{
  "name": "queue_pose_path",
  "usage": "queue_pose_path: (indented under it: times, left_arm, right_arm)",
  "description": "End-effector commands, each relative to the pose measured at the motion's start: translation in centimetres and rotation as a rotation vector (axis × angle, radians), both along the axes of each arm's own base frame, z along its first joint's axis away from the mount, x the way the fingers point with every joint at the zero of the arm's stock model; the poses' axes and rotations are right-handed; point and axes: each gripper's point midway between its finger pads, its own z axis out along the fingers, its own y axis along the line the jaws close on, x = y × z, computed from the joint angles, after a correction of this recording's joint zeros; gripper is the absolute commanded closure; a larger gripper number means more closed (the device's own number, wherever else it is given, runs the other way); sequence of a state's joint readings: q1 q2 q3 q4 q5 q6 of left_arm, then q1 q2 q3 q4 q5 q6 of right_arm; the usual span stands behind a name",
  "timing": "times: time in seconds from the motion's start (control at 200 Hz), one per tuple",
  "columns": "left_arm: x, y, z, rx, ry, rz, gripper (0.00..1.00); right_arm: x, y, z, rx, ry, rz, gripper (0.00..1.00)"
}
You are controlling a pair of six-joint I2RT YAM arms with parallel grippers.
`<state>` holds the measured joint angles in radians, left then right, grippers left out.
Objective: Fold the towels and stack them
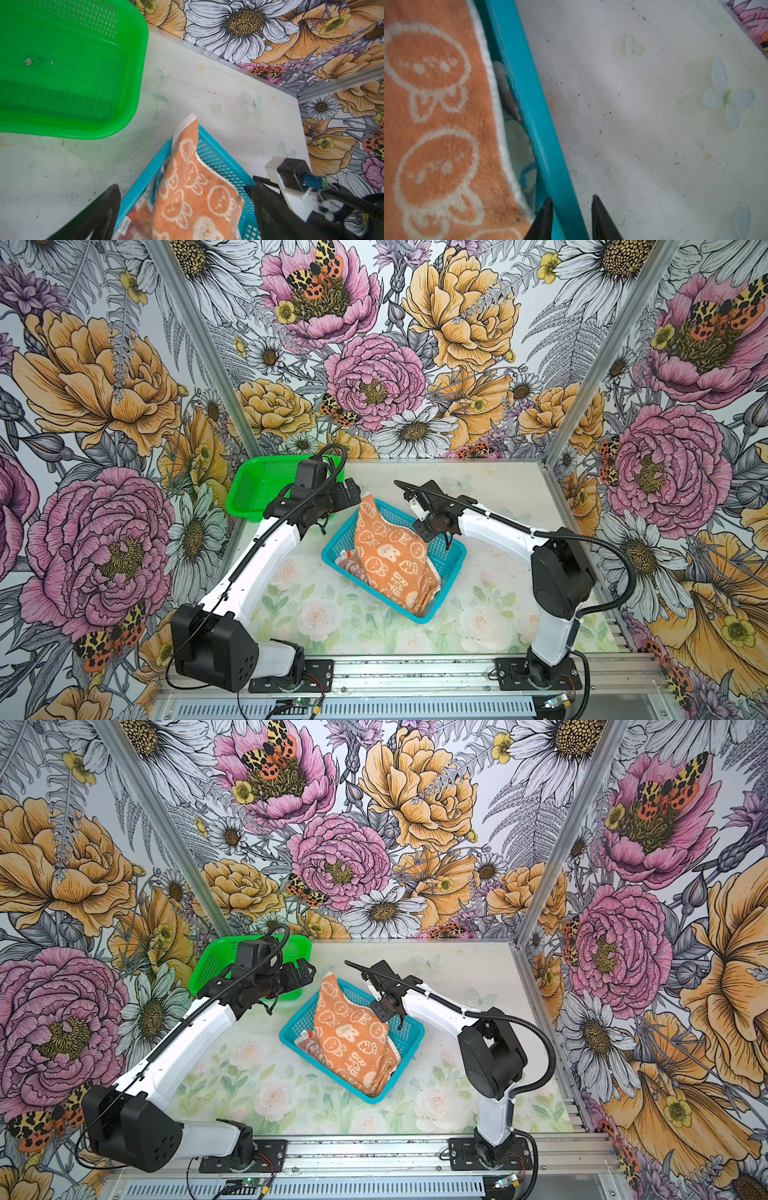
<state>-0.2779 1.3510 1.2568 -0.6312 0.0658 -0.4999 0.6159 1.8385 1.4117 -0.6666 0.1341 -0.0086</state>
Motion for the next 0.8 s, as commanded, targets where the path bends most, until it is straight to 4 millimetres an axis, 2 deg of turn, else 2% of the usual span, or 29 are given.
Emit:
queue_pose_path:
  times: [0.0, 0.155, 0.215, 0.275, 0.345, 0.46, 0.52, 0.575, 0.64, 0.796]
  left_arm:
    - [0.7, -1.5, 1.9, -0.046, -0.049, -0.03, 0.01]
    - [0.9, -3.9, 2.3, -0.06, -0.058, -0.079, 0.01]
    - [0.9, -4.8, 2.2, -0.065, -0.055, -0.096, 0.01]
    - [0.9, -5.6, 2.1, -0.078, -0.05, -0.112, 0.01]
    - [1.0, -6.4, 1.9, -0.096, -0.043, -0.133, 0.01]
    - [1.2, -6.4, 2.1, -0.106, -0.046, -0.135, 0.01]
    - [1.3, -6.1, 2.4, -0.118, -0.056, -0.124, 0.01]
    - [1.4, -5.5, 2.7, -0.144, -0.064, -0.111, 0.01]
    - [1.5, -4.8, 3.0, -0.185, -0.075, -0.094, 0.01]
    - [1.1, -3.1, 2.8, -0.206, -0.079, -0.063, 0.01]
  right_arm:
    - [0.8, -5.6, 0.0, -0.065, -0.018, -0.146, 0.69]
    - [2.2, -12.6, -0.1, -0.156, -0.038, -0.279, 0.7]
    - [2.9, -15.5, 0.2, -0.197, -0.055, -0.349, 0.66]
    - [3.3, -17.1, 1.2, -0.212, -0.077, -0.396, 0.59]
    - [3.8, -17.4, 3.3, -0.203, -0.12, -0.428, 0.42]
    - [4.0, -16.1, 6.8, -0.116, -0.172, -0.476, 0.19]
    - [3.9, -14.5, 8.4, -0.028, -0.19, -0.504, 0.12]
    - [3.7, -12.2, 9.3, 0.083, -0.18, -0.509, 0.07]
    - [3.4, -8.9, 9.7, 0.196, -0.142, -0.495, 0.06]
    - [3.1, -0.5, 8.6, 0.292, -0.055, -0.391, 0.07]
